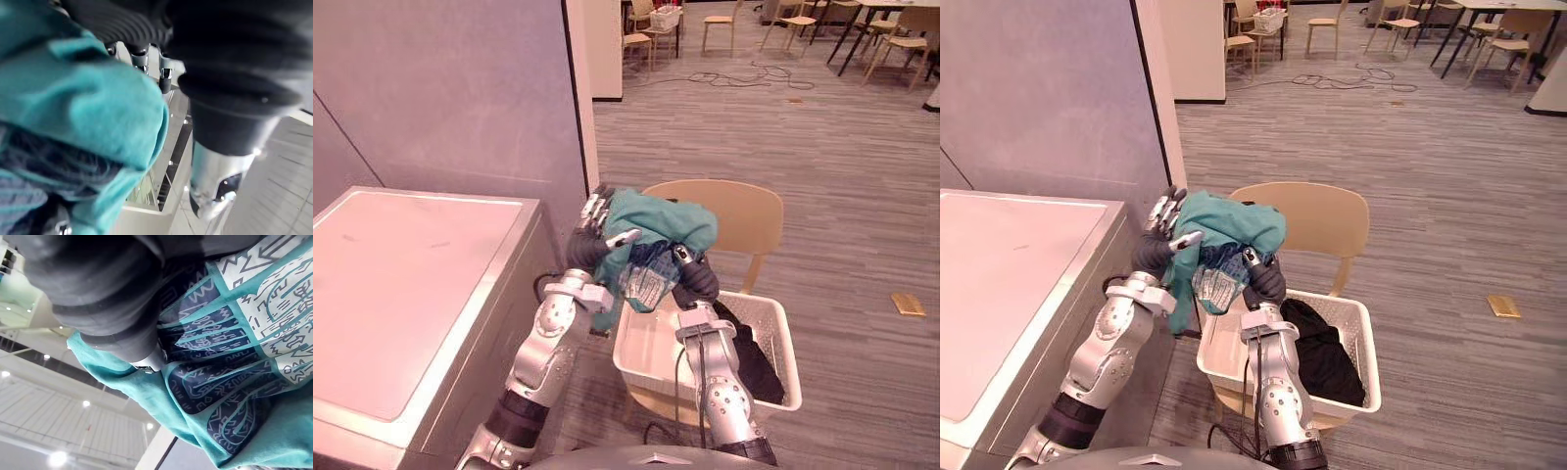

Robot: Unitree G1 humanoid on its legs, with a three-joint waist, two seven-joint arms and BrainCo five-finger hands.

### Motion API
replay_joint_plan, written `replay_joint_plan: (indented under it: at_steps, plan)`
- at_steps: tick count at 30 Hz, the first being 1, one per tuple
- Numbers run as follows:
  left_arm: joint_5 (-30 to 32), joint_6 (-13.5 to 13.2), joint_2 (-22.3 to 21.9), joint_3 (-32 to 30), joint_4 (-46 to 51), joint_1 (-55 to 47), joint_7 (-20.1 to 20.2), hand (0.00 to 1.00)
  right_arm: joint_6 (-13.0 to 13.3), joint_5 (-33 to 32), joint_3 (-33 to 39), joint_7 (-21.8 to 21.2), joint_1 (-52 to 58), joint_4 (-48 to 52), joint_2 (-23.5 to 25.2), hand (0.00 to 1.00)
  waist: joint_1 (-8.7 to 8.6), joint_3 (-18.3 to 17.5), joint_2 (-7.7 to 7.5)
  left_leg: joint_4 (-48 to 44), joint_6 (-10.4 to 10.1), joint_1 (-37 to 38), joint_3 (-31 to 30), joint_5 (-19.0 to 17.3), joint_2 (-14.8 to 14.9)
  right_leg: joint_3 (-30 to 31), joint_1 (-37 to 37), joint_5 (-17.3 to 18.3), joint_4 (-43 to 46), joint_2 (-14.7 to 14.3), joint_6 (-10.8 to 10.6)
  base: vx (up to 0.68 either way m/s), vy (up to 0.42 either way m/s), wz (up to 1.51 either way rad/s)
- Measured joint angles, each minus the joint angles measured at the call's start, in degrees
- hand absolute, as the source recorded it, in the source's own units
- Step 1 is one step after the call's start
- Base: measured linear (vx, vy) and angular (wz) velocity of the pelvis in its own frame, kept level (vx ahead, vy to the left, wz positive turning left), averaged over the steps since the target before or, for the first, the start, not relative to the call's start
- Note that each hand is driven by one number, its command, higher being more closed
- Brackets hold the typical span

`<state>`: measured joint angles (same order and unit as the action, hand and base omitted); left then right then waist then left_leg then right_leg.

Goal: Pick up the laundry basket with both hands and put the clothes into the washing machine.

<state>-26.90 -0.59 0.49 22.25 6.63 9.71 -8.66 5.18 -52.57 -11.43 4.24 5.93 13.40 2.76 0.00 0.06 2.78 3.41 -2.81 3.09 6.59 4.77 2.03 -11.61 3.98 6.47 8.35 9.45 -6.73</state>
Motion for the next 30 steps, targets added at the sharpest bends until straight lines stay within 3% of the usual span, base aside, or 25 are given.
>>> replay_joint_plan:
  at_steps: [16,17,30]
  plan:
    - [-2.2,0.0,0.8,10.5,-9.3,11.2,-2.1,0.0,3.0,-2.4,-1.2,1.7,1.4,2.1,-2.0,1.0,-1.72,-0.1,-0.06,0.9,0.3,0.2,1.4,0.2,-0.2,1.6,-0.8,-1.1,-1.2,0.0,-0.3,-0.01,0.01,-0.05]
    - [-2.1,0.1,0.9,11.6,-10.1,11.6,-1.9,1.0,3.3,-2.8,-1.2,2.2,2.3,2.4,-2.3,1.0,-1.75,-0.1,-0.07,0.9,0.3,0.2,1.3,0.2,-0.2,1.6,-0.8,-1.1,-1.2,0.0,-0.3,0.0,0.0,0.0]
    - [2.2,-0.1,1.3,17.5,-18.5,18.1,-1.0,1.0,4.6,-4.4,-1.2,4.5,5.1,4.1,-3.7,1.0,-3.29,-0.3,-0.17,0.9,0.8,0.0,1.0,0.8,-0.5,1.4,-0.9,-1.2,-0.8,0.4,-0.5,-0.01,0.003,0.0]
